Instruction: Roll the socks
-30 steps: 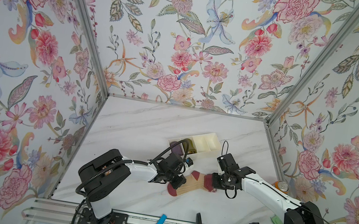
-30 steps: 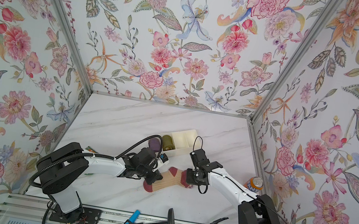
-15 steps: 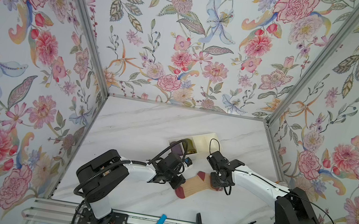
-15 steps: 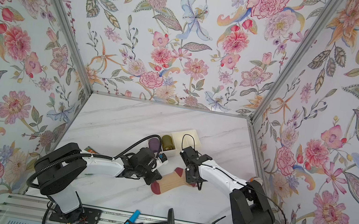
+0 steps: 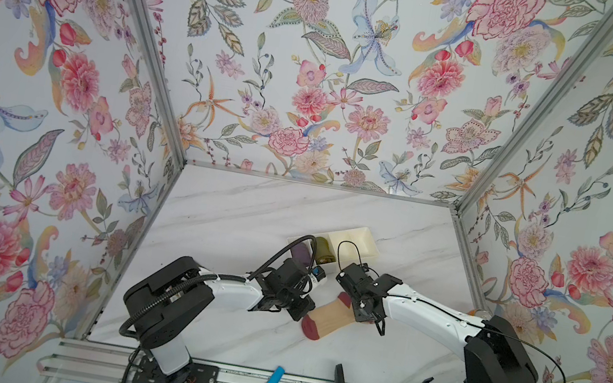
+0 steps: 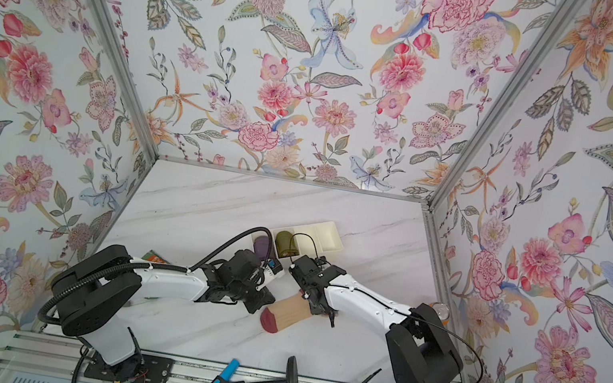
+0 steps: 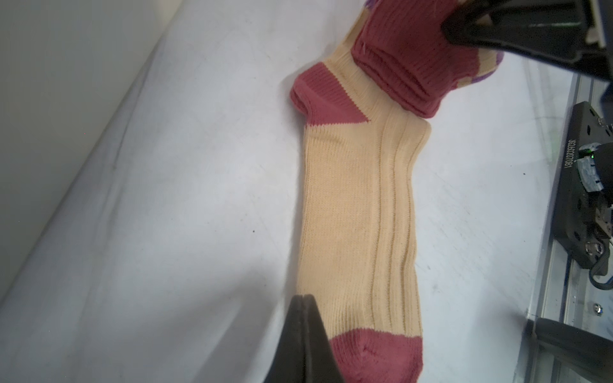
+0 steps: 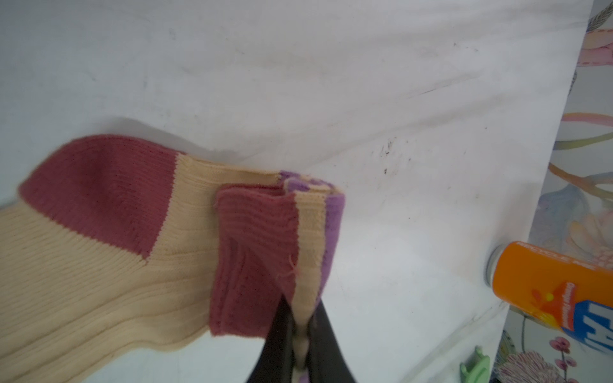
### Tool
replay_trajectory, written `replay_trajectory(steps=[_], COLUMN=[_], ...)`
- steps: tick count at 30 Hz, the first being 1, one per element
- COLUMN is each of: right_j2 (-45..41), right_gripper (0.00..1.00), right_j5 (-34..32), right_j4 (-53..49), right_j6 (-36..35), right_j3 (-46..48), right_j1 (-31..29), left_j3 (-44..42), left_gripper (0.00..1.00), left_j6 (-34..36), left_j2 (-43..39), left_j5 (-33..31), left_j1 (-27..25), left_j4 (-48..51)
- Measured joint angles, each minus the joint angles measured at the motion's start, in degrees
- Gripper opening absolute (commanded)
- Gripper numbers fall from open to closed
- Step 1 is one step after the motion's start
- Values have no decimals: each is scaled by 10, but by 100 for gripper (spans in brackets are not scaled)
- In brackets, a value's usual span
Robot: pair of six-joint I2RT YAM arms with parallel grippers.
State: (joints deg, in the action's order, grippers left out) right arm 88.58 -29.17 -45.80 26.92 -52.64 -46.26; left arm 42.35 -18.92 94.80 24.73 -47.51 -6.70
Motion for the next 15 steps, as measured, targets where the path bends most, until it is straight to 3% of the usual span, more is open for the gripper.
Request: replay_trajectory(steps=[15], right_j2=[73], right_gripper=[12], right_j5=[-59], right_j4=[-24], right_j6=[37], right_j3=[-43], right_j1=[-79], left_j3=[-19], left_gripper=[0], left_j6=[0], left_j2=[-5], left_j5=[2], left_j1=[10], left_j4=[-11])
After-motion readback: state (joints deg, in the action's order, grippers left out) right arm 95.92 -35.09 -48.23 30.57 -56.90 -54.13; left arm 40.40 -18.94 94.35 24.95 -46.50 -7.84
